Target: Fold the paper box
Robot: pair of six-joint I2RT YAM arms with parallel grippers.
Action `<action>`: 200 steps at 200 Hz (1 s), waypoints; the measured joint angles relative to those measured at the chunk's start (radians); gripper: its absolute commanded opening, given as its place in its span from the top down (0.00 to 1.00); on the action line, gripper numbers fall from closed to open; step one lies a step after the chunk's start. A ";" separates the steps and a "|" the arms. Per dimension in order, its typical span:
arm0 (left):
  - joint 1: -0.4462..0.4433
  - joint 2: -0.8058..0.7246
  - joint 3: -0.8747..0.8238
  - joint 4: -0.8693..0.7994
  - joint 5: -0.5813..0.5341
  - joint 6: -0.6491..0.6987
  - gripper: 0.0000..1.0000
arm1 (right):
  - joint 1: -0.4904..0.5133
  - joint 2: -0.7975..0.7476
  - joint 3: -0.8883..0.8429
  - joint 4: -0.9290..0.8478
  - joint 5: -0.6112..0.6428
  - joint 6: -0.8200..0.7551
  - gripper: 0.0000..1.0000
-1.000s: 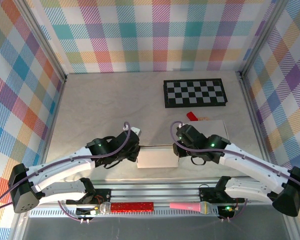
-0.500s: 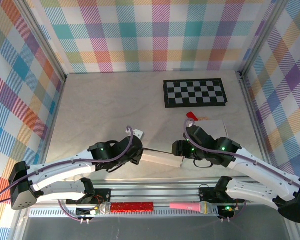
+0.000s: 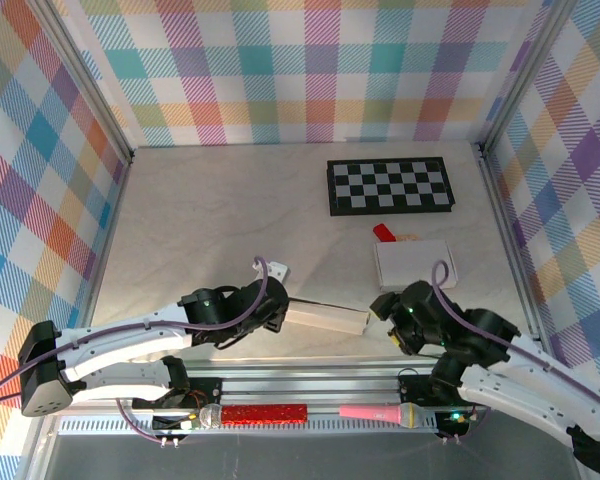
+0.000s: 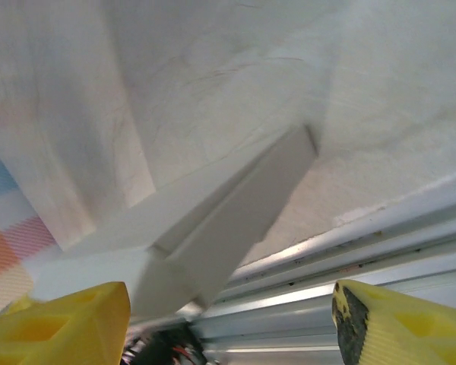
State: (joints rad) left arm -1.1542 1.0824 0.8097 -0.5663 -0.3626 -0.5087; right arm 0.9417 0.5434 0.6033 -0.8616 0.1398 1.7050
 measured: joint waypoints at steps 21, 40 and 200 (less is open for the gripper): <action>-0.009 0.000 -0.004 0.005 -0.014 -0.009 1.00 | 0.000 -0.038 -0.090 0.060 0.003 0.155 0.28; -0.011 0.001 -0.004 0.006 -0.018 -0.019 1.00 | 0.000 -0.033 -0.090 0.099 0.017 0.216 0.28; -0.017 0.037 0.005 0.024 -0.056 -0.049 1.00 | 0.000 0.019 -0.124 0.339 -0.025 0.364 0.51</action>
State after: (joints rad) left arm -1.1713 1.1191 0.8150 -0.5426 -0.4183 -0.5579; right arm 0.9417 0.5625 0.4793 -0.5224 0.1150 2.0693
